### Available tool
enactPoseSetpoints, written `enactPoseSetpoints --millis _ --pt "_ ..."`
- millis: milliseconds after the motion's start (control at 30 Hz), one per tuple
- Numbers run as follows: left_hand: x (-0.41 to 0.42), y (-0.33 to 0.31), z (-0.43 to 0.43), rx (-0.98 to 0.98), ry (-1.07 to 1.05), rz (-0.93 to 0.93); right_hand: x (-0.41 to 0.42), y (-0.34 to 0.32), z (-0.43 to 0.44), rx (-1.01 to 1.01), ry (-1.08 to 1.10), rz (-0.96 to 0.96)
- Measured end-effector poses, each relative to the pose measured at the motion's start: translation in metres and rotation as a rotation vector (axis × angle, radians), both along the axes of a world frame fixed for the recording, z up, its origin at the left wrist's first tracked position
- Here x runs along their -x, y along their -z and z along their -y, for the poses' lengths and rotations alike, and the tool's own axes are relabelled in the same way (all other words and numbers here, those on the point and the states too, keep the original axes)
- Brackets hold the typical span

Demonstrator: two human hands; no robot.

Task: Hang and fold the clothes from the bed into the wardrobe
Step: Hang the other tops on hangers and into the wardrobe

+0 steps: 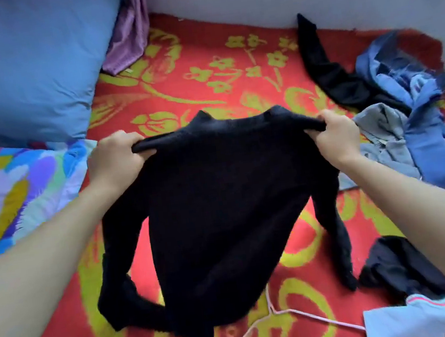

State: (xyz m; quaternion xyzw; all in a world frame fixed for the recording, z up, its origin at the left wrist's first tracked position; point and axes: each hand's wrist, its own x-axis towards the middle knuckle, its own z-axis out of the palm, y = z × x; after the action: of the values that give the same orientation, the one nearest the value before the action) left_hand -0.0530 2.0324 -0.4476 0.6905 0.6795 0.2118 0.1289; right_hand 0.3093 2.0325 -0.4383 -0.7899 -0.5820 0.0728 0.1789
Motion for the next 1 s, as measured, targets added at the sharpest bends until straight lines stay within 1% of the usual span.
enactPoseSetpoints --millis 100,200,233,300,333,433,467,533,600,667,733,833,900,933,1000 --pt "0.006 -0.077 -0.016 -0.244 -0.030 0.023 0.012 -0.078 -0.015 -0.255 0.022 -0.005" --pt "0.009 -0.105 -0.008 -0.347 -0.009 0.047 0.021 -0.106 -0.006 -0.334 0.018 0.018" --pt "0.009 -0.101 0.001 -0.329 0.023 0.045 0.022 -0.100 0.002 -0.303 0.005 0.043" --pt "0.010 -0.076 0.024 -0.247 0.096 0.036 0.018 -0.069 0.025 -0.195 -0.040 0.099" --pt "0.009 -0.054 0.042 -0.169 0.128 0.017 0.015 -0.043 0.043 -0.110 -0.082 0.129" --pt "0.009 0.015 0.091 0.037 0.136 -0.018 0.007 0.033 0.096 0.178 -0.183 0.174" --pt "0.008 0.034 0.106 0.105 0.122 -0.035 0.005 0.056 0.112 0.281 -0.218 0.237" --pt "0.004 0.071 0.141 0.293 0.096 -0.124 0.006 0.098 0.150 0.499 -0.258 0.371" --pt "-0.002 0.096 0.176 0.444 0.093 -0.225 0.011 0.127 0.185 0.643 -0.236 0.402" --pt "-0.008 0.112 0.202 0.543 0.093 -0.283 0.016 0.149 0.211 0.723 -0.178 0.331" --pt "-0.014 0.123 0.217 0.598 0.116 -0.341 0.021 0.163 0.225 0.733 -0.128 0.249" --pt "-0.021 0.128 0.227 0.643 0.209 -0.497 0.025 0.184 0.241 0.737 -0.039 0.081" --pt "-0.025 0.134 0.231 0.635 0.234 -0.566 0.024 0.204 0.255 0.748 0.007 -0.032" --pt "-0.025 0.136 0.232 0.597 0.219 -0.557 0.024 0.214 0.262 0.768 0.009 -0.067" --pt "-0.026 0.144 0.236 0.487 0.174 -0.421 0.025 0.226 0.271 0.832 -0.050 -0.022"
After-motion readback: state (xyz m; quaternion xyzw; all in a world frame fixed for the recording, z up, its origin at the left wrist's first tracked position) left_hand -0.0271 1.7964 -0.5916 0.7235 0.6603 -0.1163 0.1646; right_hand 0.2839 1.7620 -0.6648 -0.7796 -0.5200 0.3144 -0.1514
